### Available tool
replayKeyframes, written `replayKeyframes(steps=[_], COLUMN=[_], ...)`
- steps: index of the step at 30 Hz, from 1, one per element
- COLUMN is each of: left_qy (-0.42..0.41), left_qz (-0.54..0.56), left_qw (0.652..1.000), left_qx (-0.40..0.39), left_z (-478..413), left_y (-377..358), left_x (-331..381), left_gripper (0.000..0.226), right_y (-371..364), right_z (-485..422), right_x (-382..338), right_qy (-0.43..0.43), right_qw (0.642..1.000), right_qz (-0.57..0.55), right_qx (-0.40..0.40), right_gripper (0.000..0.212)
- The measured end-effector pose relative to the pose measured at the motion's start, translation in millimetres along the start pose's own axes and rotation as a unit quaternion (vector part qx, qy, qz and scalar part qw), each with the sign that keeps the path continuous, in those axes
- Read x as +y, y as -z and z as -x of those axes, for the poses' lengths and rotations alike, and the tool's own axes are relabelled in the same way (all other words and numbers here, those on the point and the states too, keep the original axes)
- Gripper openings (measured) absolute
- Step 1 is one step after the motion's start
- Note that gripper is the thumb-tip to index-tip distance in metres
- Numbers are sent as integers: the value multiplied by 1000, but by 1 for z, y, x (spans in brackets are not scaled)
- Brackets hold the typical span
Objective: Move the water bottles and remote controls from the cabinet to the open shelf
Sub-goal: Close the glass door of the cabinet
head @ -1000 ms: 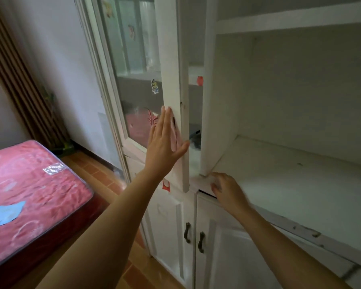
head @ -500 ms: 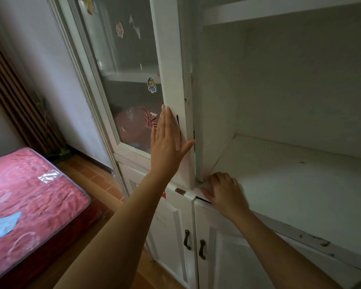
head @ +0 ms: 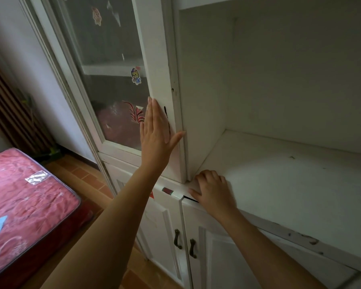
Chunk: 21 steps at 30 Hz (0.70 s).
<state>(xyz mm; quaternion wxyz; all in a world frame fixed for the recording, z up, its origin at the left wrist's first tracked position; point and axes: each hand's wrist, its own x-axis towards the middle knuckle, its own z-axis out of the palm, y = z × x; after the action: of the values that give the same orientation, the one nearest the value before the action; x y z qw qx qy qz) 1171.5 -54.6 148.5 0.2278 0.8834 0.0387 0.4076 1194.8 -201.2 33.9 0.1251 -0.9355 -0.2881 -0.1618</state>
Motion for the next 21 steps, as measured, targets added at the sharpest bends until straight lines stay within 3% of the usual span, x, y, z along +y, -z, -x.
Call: replayKeyframes(steps=[15, 21], left_qy=[18, 33], left_qz=[-24, 0], left_qw=[1000, 999], left_qx=[-7, -20], left_z=[-1, 1], left_y=[-1, 9], left_x=[-2, 8], left_gripper=[100, 97], right_y=[0, 5], right_z=[0, 2], right_x=[1, 3], right_qy=[13, 25], right_qw=[1000, 997], right_qz=[6, -54], right_qx=[-14, -39], right_gripper=[43, 36])
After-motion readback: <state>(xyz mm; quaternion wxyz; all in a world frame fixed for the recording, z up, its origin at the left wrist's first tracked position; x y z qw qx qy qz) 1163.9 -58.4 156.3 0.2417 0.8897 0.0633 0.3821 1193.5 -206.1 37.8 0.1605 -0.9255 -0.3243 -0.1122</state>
